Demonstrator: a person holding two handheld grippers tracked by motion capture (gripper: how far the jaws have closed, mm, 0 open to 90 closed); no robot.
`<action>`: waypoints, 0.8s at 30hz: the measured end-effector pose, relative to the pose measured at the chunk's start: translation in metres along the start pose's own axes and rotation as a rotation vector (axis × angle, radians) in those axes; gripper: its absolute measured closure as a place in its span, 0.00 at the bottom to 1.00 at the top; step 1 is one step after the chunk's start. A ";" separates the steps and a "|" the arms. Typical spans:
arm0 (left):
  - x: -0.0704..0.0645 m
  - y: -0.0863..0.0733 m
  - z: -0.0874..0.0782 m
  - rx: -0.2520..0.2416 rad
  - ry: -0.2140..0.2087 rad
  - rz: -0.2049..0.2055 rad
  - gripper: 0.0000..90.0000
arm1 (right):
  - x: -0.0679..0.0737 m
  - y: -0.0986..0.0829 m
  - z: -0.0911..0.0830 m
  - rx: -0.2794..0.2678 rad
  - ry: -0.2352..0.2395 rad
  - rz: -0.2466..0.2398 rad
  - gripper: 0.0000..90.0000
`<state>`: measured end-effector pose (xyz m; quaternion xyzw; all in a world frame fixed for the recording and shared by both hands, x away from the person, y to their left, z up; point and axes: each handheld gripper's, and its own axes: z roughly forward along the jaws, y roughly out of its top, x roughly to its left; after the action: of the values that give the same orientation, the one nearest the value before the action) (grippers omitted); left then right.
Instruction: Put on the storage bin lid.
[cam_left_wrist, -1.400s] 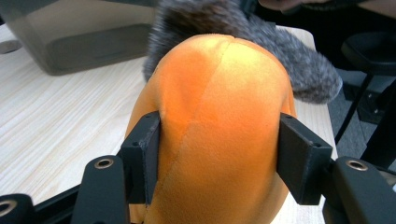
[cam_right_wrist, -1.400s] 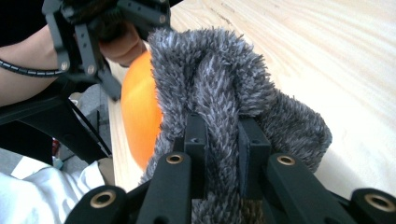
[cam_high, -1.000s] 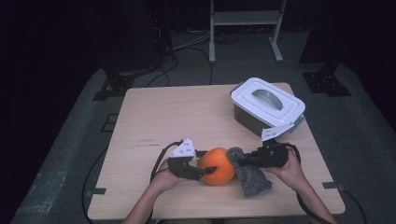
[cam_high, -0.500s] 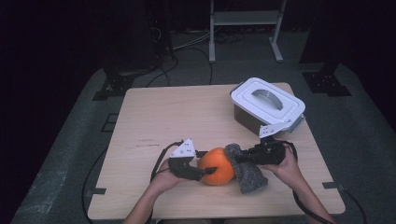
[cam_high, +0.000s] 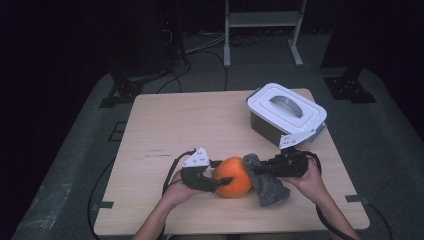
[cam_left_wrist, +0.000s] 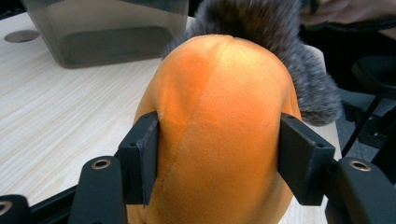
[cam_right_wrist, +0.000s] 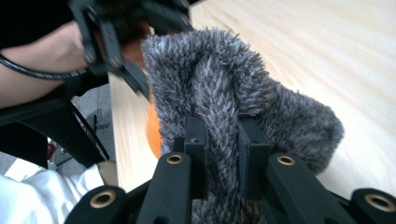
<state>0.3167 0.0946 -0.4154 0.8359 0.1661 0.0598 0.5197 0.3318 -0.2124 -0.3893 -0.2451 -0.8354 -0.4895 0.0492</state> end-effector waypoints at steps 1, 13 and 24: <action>-0.002 0.001 0.001 0.006 0.008 0.003 0.41 | 0.006 0.009 0.001 0.000 -0.002 -0.029 0.85; -0.013 0.005 0.004 0.028 -0.068 0.048 0.32 | -0.007 -0.001 0.001 0.018 -0.032 0.008 0.85; -0.006 0.003 0.010 0.057 -0.051 0.043 0.13 | -0.012 -0.012 -0.007 0.022 -0.036 0.029 0.85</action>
<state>0.3147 0.0826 -0.4171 0.8551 0.1364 0.0449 0.4982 0.3356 -0.2271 -0.3986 -0.2655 -0.8379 -0.4748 0.0438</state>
